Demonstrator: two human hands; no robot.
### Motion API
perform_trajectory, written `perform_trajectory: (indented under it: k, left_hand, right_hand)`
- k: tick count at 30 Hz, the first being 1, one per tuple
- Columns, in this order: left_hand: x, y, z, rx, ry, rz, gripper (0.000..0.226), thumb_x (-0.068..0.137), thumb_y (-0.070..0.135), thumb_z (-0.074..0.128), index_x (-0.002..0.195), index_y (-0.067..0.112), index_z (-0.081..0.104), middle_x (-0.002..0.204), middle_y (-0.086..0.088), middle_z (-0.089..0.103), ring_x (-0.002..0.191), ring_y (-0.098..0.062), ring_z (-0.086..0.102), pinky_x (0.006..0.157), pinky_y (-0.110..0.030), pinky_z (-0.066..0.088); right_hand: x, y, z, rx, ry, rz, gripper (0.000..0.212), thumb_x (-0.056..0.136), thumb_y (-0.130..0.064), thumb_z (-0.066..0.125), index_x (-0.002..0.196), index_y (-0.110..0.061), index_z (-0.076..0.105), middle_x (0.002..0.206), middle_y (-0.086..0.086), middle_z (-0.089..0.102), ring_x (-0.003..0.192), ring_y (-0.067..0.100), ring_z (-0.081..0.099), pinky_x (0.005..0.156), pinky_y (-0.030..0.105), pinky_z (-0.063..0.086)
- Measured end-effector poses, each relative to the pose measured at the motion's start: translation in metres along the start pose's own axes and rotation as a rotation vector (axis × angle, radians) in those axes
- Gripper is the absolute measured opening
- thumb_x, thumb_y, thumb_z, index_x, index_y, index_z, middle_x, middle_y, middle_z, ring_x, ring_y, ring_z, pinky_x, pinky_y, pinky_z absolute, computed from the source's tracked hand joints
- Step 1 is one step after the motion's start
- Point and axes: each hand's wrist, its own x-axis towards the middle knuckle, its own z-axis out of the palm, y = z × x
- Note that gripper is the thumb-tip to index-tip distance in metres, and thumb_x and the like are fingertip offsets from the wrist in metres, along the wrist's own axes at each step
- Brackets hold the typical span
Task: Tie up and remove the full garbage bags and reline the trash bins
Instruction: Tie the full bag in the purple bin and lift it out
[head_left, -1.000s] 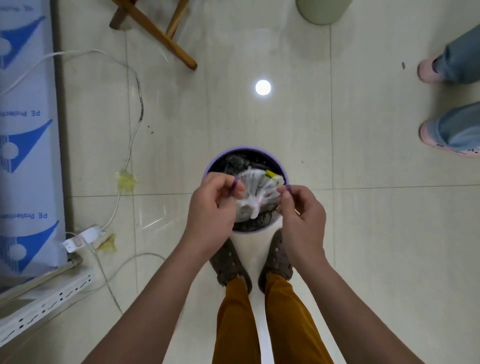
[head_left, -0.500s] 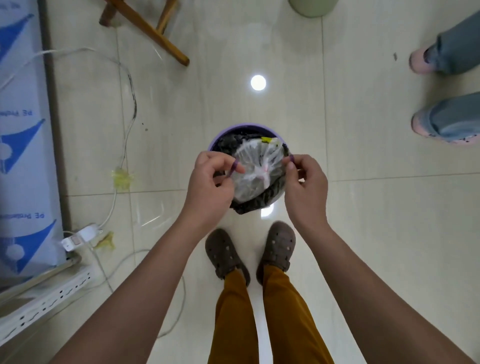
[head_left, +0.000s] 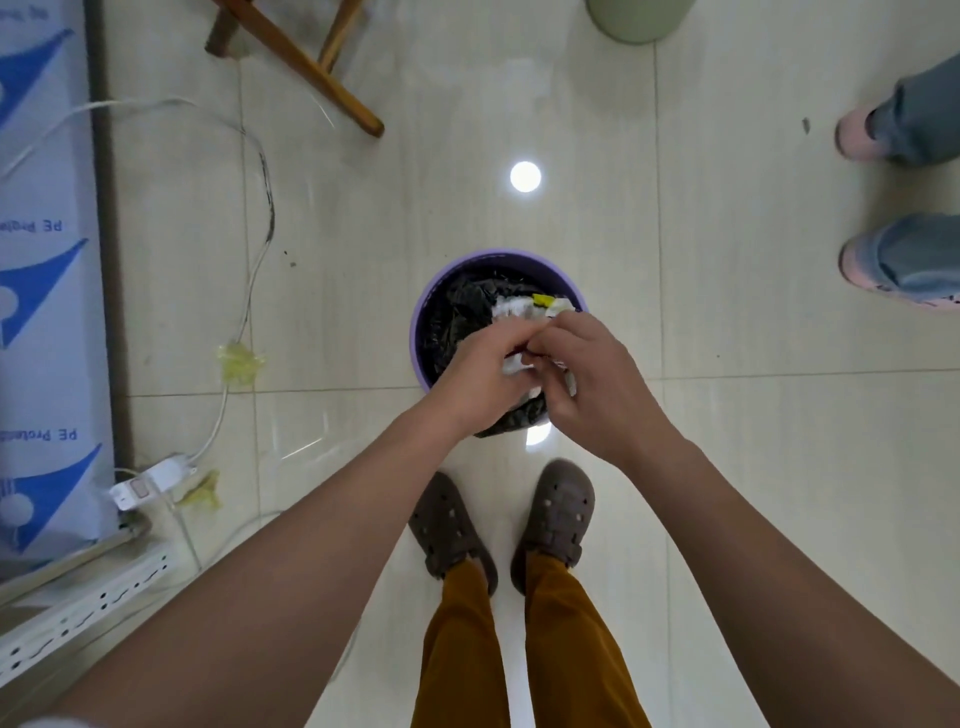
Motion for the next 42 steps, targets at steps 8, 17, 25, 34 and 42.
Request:
perform_trajectory:
  k: [8,17,25,34,42]
  left_hand:
    - [0.019,-0.011,0.014,-0.139,0.064,-0.129,0.019,0.097,0.008,0.053,0.093,0.011,0.072,0.089,-0.007,0.073,0.086,-0.016,0.068,0.081,-0.023,0.053]
    - [0.019,-0.008,0.014,-0.013,0.069,-0.147,0.03,0.103,0.023,0.043,0.088,0.009,0.066,0.08,0.004,0.067,0.079,-0.006,0.063,0.086,-0.032,0.051]
    - [0.017,-0.01,0.01,0.14,0.045,-0.104,0.031,0.102,0.027,0.042,0.092,0.008,0.065,0.083,-0.007,0.067,0.08,-0.02,0.063,0.077,-0.042,0.051]
    - [0.03,-0.003,-0.005,-0.045,0.144,-0.292,0.019,0.098,0.012,0.054,0.091,0.011,0.072,0.074,-0.002,0.071,0.064,-0.007,0.06,0.069,-0.019,0.051]
    - [0.026,-0.004,-0.016,0.083,0.123,-0.206,0.018,0.08,-0.003,0.071,0.08,0.014,0.077,0.074,0.005,0.072,0.074,-0.006,0.068,0.073,-0.014,0.052]
  right_hand:
    - [0.007,0.016,0.007,0.205,0.186,0.14,0.021,0.084,0.006,0.057,0.099,-0.004,0.067,0.092,0.005,0.061,0.086,0.015,0.058,0.075,0.022,0.048]
    - [0.013,0.028,0.001,0.192,0.028,0.233,0.019,0.089,0.0,0.059,0.098,-0.006,0.075,0.086,0.008,0.07,0.079,0.017,0.066,0.078,0.024,0.055]
    - [0.02,0.037,-0.001,0.016,-0.016,0.221,0.005,0.083,-0.01,0.063,0.081,-0.008,0.066,0.074,0.001,0.065,0.068,0.016,0.06,0.067,0.039,0.053]
    - [-0.01,0.026,0.027,0.184,0.205,0.427,0.008,0.072,-0.011,0.06,0.069,-0.014,0.054,0.061,-0.001,0.055,0.057,0.015,0.052,0.053,0.033,0.044]
    - [-0.013,0.028,0.031,0.259,0.037,0.361,0.014,0.082,0.0,0.061,0.09,-0.008,0.069,0.089,0.003,0.062,0.077,0.013,0.058,0.07,0.024,0.049]
